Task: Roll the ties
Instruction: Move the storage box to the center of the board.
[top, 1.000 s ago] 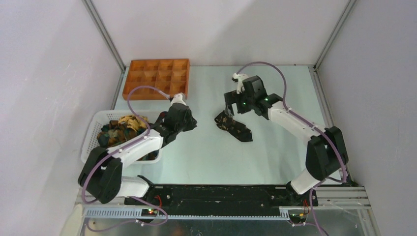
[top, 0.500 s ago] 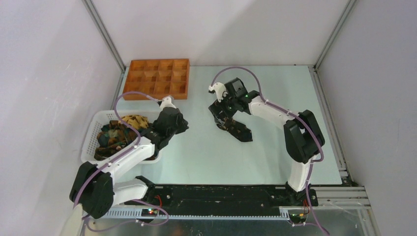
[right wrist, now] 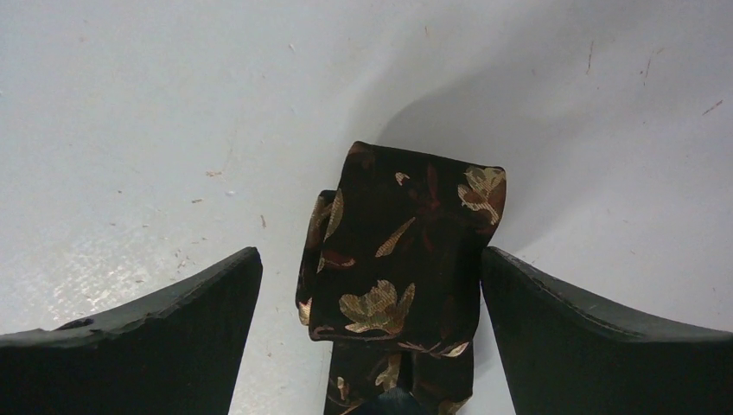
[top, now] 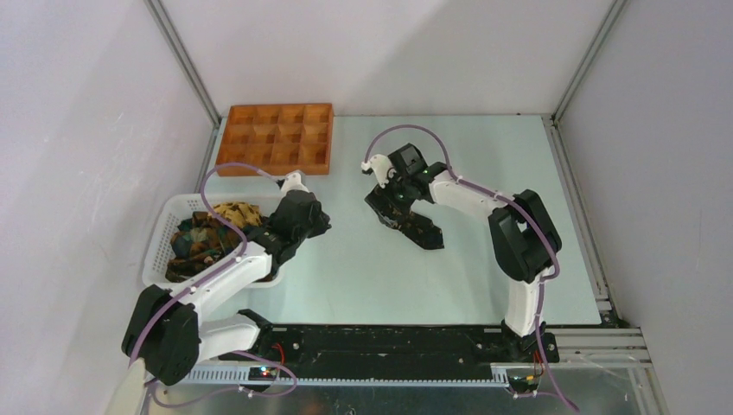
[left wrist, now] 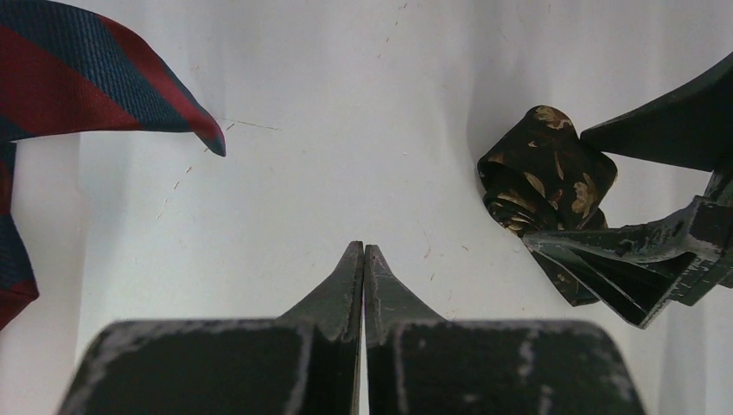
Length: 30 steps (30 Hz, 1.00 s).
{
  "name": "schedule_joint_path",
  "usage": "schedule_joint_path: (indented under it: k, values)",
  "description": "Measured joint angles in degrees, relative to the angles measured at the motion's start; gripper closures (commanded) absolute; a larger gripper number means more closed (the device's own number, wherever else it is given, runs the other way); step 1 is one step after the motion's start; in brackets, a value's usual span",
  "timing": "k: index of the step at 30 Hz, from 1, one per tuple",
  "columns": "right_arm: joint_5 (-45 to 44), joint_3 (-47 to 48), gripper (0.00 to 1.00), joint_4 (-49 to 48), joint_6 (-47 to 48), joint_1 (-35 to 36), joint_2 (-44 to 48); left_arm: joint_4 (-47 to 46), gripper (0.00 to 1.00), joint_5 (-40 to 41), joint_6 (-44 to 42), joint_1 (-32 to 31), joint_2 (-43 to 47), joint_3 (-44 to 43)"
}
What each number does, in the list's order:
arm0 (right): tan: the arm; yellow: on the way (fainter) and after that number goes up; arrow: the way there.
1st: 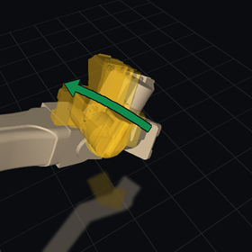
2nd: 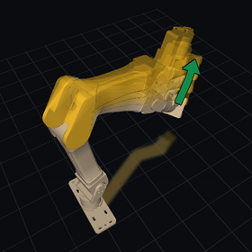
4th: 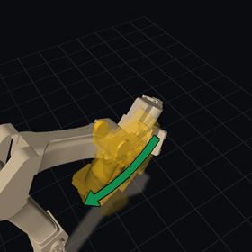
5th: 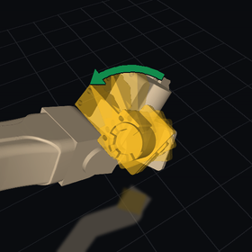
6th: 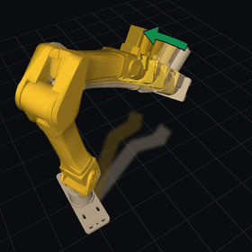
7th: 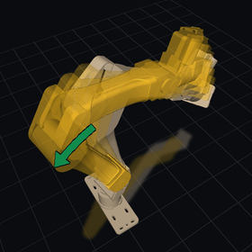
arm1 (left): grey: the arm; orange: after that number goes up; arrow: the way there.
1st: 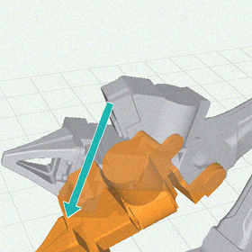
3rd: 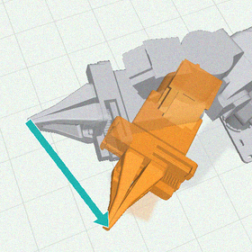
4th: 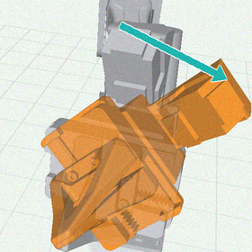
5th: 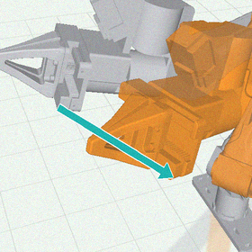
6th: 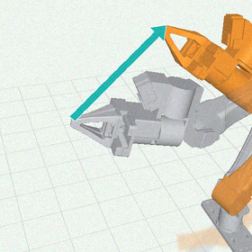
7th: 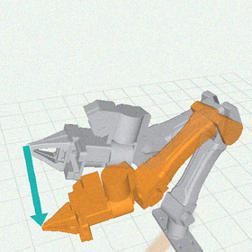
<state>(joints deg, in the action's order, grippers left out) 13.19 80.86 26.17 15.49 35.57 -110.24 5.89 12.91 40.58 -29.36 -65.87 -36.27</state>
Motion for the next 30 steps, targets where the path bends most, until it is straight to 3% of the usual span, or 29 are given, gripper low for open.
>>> schedule_joint_path:
  k: [22,30]
  values:
    - [-2.8,0.5,0.01,1.2,0.3,0.1,-6.3,0.0,1.00,0.0,0.0,0.2,0.0,0.0]
    - [-5.1,1.0,0.28,-0.1,-0.7,0.7,-7.6,0.0,1.00,-0.1,0.0,0.3,-0.3,0.0]
